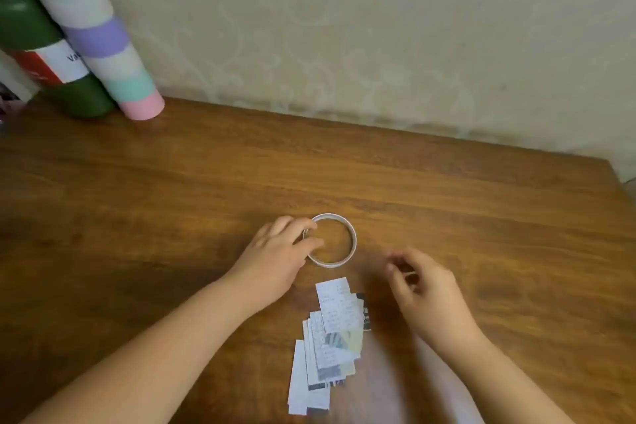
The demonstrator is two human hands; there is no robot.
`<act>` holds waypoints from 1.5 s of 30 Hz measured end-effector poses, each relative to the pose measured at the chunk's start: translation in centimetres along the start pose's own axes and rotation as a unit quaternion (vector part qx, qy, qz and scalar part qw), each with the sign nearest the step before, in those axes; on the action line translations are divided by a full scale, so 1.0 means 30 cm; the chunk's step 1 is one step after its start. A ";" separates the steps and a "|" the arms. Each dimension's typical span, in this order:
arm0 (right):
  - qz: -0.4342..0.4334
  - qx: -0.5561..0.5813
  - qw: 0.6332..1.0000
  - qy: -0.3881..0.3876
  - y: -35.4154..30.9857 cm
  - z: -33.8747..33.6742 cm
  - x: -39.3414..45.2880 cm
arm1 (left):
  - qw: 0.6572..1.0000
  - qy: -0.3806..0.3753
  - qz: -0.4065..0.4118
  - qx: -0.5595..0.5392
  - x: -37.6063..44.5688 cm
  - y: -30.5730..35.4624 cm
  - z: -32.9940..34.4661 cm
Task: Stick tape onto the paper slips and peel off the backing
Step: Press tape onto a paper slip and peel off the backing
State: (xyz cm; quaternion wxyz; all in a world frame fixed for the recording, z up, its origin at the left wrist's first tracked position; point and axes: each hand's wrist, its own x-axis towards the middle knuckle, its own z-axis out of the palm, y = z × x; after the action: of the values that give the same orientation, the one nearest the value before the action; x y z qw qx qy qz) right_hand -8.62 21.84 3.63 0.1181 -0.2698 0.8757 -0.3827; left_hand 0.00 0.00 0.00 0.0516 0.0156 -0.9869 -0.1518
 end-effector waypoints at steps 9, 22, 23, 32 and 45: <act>-0.125 0.026 0.990 0.060 0.079 0.062 0.055 | 0.991 0.069 -0.033 -0.110 0.021 0.013 0.055; -0.296 -0.093 0.930 0.196 -0.001 0.141 -0.047 | 0.862 0.134 -0.090 -0.480 -0.090 0.215 0.020; -0.301 -0.093 0.927 0.204 -0.011 0.140 -0.072 | 0.858 0.145 -0.082 -0.485 -0.116 0.232 0.016; -0.281 -0.045 0.912 0.296 -0.060 0.184 -0.231 | 0.867 0.216 -0.071 -0.444 -0.247 0.337 0.006; -0.185 0.140 0.951 0.203 -0.028 0.247 -0.251 | 0.894 0.156 -0.088 -0.410 -0.282 0.283 0.087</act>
State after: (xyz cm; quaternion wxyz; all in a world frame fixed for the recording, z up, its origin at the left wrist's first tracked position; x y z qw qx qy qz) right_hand 1.00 21.12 -0.78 -0.0980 -0.3248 0.7532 -0.5635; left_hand 8.00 9.27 -0.72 0.1929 0.1037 -0.8107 -0.5429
